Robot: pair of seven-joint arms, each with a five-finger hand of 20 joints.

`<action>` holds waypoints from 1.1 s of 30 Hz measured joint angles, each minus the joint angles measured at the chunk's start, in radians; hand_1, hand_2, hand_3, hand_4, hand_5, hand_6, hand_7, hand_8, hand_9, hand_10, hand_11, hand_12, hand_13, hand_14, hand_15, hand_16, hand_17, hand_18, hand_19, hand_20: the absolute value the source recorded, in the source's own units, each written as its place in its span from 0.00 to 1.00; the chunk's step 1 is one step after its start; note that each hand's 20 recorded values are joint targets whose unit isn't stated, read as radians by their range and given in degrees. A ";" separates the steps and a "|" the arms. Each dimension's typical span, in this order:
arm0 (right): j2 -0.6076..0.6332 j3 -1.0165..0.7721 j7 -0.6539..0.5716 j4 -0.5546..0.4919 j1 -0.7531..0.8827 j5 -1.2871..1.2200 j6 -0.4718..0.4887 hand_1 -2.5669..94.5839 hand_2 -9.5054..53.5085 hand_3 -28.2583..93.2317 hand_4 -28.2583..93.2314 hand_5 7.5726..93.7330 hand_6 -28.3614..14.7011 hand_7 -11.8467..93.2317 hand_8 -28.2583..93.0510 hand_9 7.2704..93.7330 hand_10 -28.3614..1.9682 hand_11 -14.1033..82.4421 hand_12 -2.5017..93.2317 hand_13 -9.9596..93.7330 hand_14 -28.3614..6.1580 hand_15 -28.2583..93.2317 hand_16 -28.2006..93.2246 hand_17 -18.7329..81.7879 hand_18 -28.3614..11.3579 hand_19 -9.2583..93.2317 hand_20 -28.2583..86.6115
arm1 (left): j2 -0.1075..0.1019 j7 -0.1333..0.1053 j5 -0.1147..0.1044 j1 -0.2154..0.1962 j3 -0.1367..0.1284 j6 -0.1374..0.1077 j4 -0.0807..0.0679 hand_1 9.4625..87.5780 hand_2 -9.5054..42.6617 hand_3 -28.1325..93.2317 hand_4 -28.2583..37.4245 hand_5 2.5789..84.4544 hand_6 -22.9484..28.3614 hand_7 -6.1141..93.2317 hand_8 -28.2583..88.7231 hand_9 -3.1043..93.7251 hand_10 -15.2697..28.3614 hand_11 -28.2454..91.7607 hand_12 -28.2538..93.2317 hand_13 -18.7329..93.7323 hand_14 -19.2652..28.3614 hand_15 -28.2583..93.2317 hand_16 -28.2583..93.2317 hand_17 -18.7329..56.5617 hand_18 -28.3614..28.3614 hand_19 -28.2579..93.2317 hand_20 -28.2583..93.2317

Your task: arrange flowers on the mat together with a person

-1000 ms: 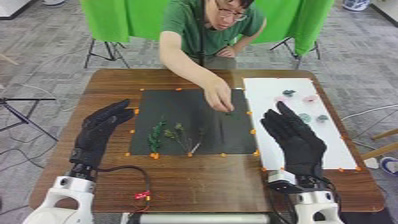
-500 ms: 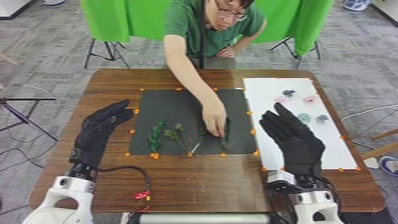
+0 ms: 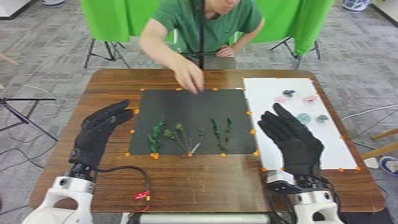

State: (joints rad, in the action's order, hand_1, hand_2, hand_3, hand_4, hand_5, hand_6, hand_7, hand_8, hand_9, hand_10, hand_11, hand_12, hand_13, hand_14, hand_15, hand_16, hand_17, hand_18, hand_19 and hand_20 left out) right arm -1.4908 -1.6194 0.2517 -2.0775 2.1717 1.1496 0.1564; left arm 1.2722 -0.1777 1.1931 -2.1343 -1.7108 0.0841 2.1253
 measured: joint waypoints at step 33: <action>0.449 -0.008 -0.524 0.001 -0.410 1.236 0.183 0.37 0.00 0.72 0.08 0.58 0.61 0.20 0.16 0.85 0.43 0.29 0.19 1.00 0.68 0.54 0.44 0.85 0.53 0.95 0.45 | -0.006 0.010 -0.003 -0.004 -0.010 -0.001 0.002 0.26 0.04 0.74 0.18 0.52 0.52 0.17 0.19 0.49 0.65 0.38 0.35 0.47 0.76 0.34 0.27 0.30 0.73 0.31 0.38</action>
State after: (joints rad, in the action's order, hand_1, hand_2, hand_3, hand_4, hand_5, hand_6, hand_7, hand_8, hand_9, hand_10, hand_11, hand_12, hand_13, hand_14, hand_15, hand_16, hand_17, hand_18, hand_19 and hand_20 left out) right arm -1.0419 -1.6277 -0.2718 -2.0766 1.7613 2.3854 0.3394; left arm 1.2663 -0.1677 1.1897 -2.1385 -1.7208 0.0833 2.1278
